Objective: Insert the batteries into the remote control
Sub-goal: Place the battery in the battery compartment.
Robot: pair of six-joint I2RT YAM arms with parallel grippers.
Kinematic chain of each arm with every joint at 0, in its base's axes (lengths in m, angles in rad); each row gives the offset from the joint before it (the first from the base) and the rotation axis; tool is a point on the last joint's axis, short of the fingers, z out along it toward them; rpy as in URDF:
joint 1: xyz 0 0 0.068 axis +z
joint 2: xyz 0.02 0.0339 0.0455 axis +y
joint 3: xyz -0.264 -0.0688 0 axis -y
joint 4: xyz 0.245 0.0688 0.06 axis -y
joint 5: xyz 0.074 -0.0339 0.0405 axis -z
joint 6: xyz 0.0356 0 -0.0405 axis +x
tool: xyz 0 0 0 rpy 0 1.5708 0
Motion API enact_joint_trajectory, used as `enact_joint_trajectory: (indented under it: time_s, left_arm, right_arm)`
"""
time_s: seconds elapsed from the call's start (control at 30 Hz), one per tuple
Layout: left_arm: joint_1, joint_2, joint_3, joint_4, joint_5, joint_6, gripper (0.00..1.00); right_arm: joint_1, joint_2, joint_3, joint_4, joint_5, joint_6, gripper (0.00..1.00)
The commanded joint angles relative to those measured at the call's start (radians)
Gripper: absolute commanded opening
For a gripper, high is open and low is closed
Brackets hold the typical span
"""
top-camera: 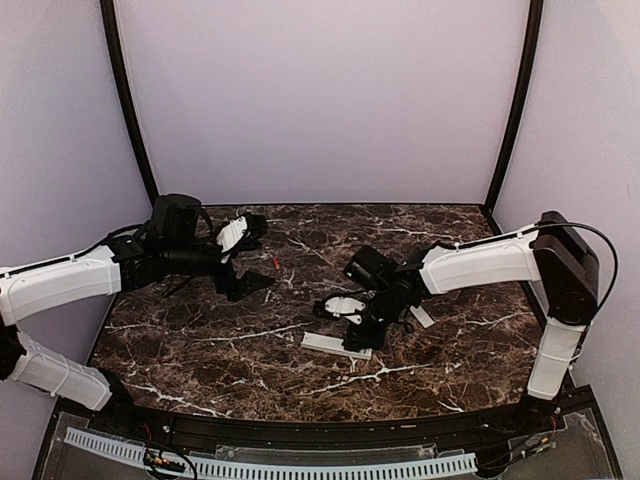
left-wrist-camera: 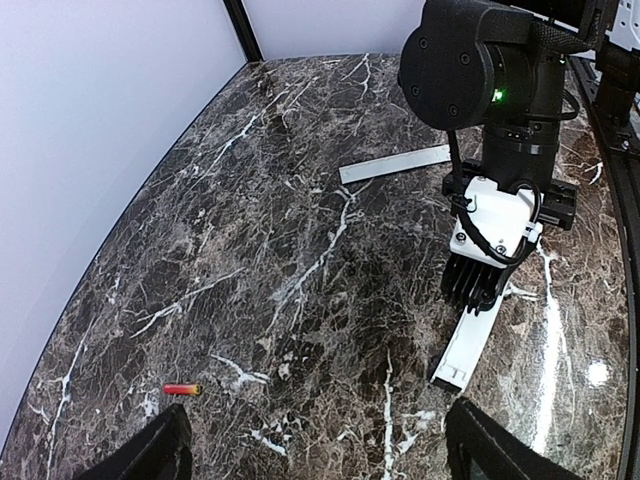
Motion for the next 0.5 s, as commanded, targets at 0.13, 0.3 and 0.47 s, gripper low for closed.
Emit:
enact_joint_trajectory:
  time_s: [0.13,0.3,0.47]
  left_arm:
    - [0.004,0.006,0.007,-0.005,0.019,-0.008,0.87]
    - [0.004,0.006,0.006,-0.005,0.021,-0.007,0.87]
    - [0.004,0.005,0.006,-0.006,0.027,-0.005,0.87]
  right_arm:
    - [0.010,0.025,0.037,-0.071,0.031,-0.020,0.18]
    - [0.017,0.011,0.060,-0.097,0.031,-0.020,0.20]
    - [0.020,-0.005,0.074,-0.136,0.026,-0.023,0.26]
